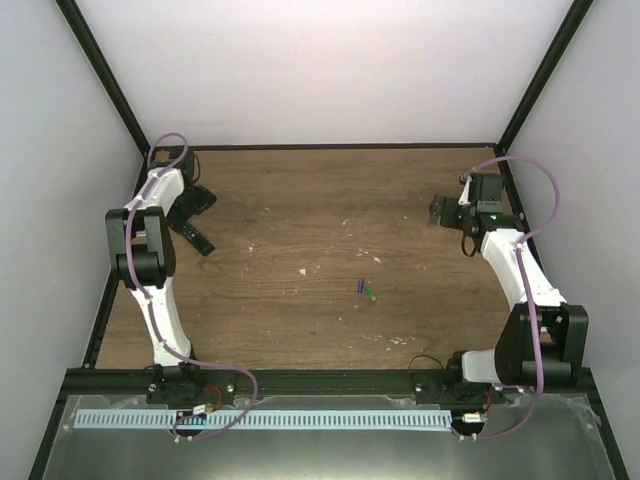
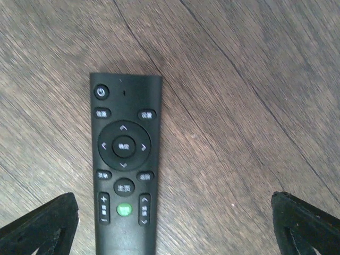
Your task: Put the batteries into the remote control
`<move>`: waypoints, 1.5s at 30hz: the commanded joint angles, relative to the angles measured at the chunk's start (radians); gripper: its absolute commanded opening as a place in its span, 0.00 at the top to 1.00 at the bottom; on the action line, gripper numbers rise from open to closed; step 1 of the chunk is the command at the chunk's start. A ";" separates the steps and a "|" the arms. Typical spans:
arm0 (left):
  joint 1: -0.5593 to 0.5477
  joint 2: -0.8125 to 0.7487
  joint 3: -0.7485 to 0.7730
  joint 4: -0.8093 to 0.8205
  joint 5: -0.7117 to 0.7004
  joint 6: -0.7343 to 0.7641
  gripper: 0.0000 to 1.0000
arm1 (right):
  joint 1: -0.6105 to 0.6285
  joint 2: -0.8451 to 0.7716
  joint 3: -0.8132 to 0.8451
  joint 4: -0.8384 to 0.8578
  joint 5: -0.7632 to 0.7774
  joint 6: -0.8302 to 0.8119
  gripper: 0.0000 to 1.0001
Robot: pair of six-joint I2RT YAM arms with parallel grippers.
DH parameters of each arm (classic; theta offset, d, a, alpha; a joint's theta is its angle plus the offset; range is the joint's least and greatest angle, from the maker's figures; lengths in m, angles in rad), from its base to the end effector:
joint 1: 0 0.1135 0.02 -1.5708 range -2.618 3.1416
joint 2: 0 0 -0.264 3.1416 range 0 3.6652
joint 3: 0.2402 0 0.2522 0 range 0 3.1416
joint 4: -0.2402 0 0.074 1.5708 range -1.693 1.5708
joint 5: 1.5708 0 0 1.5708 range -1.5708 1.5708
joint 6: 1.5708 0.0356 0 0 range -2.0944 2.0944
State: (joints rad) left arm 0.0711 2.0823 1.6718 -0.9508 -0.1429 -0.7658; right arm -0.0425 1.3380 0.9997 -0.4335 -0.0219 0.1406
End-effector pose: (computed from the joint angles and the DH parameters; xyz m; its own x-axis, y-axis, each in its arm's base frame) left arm 0.4191 0.0349 0.1941 -0.6341 -0.7329 -0.2465 -0.7482 0.6620 -0.0437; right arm 0.2884 -0.0115 0.2692 -0.6862 0.1694 -0.7074 0.1242 0.9855 0.1156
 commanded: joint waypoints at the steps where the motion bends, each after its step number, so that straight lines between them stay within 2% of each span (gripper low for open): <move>1: 0.029 0.008 -0.016 0.040 0.033 0.053 0.01 | 0.001 0.015 0.028 -0.006 -0.001 0.009 0.00; 18: 0.041 0.092 -0.025 0.051 0.034 0.112 0.01 | 0.008 0.042 0.036 -0.008 -0.025 0.026 0.00; 25: 0.044 0.097 -0.057 0.077 0.058 0.120 0.06 | 0.015 0.045 0.038 -0.015 -0.030 0.023 0.00; 30: 0.058 0.068 -0.151 0.166 0.132 0.119 0.17 | 0.016 0.047 0.040 -0.022 -0.028 0.016 0.00; 38: 0.071 0.054 -0.224 0.244 0.210 0.125 0.46 | 0.017 0.047 0.038 -0.034 -0.019 0.000 0.00; 45: 0.071 0.027 -0.271 0.313 0.284 0.139 0.70 | 0.029 0.029 0.008 0.009 -0.127 -0.027 0.00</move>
State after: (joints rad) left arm 0.1482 2.0575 1.4525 -0.6876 0.0208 -0.6312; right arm -0.0280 1.3792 0.9997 -0.4450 -0.0727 0.1356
